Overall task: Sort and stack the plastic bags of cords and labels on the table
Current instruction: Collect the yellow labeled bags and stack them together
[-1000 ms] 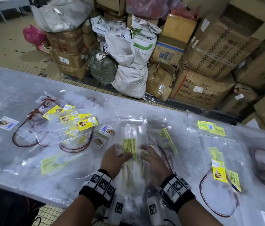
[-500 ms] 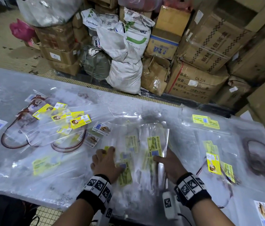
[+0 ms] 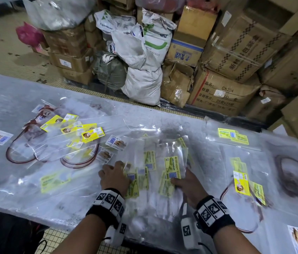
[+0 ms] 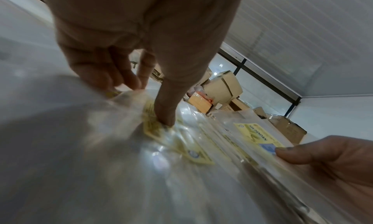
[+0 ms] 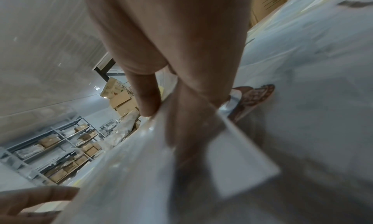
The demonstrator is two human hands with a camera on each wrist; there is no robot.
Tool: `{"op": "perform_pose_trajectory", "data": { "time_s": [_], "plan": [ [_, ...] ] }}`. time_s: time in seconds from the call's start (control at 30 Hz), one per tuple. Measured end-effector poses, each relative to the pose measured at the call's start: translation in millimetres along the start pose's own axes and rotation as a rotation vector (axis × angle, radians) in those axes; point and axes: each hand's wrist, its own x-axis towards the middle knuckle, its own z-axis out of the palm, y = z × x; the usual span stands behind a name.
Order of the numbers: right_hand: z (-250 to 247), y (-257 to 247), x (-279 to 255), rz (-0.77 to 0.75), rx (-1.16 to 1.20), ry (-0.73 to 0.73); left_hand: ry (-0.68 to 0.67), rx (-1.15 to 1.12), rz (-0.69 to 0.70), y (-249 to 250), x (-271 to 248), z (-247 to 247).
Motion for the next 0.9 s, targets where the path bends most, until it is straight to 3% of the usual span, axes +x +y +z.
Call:
{"op": "perform_pose_trajectory", "data": {
  "time_s": [0.2,0.3,0.4,0.53,0.67,0.73,0.8,0.9],
  "plan": [
    [5.0,-6.5,-5.4,0.002,-0.01,-0.017,0.089,-0.062,0.059,-0.1,0.2,-4.8],
    [6.8,-8.4,-6.8,-0.026,-0.028,-0.016,0.097,-0.448,0.118,0.8,1.1,-8.9],
    [11.9,-12.4,-7.9,-0.075,-0.044,-0.006,0.0,-0.779,0.213,7.8,-2.9,-13.5],
    [24.8,-21.1,-8.3,-0.077,0.009,-0.021,-0.174,-1.099,0.197,25.8,-12.1,-15.2],
    [39.9,-34.7,-15.5,-0.019,0.21,-0.102,-0.124,-0.957,0.249,36.6,-14.9,-0.4],
    [47.0,-36.0,-16.7,0.023,0.272,-0.031,-0.09,-0.88,0.217,41.4,-15.7,7.9],
    [50.4,-33.3,-16.2,0.012,0.214,0.019,-0.099,-0.903,0.185,46.1,-17.2,14.3],
    [51.2,-34.1,-20.2,-0.046,0.135,-0.035,-0.124,-0.877,0.213,47.2,-19.4,21.4]
  ]
}}
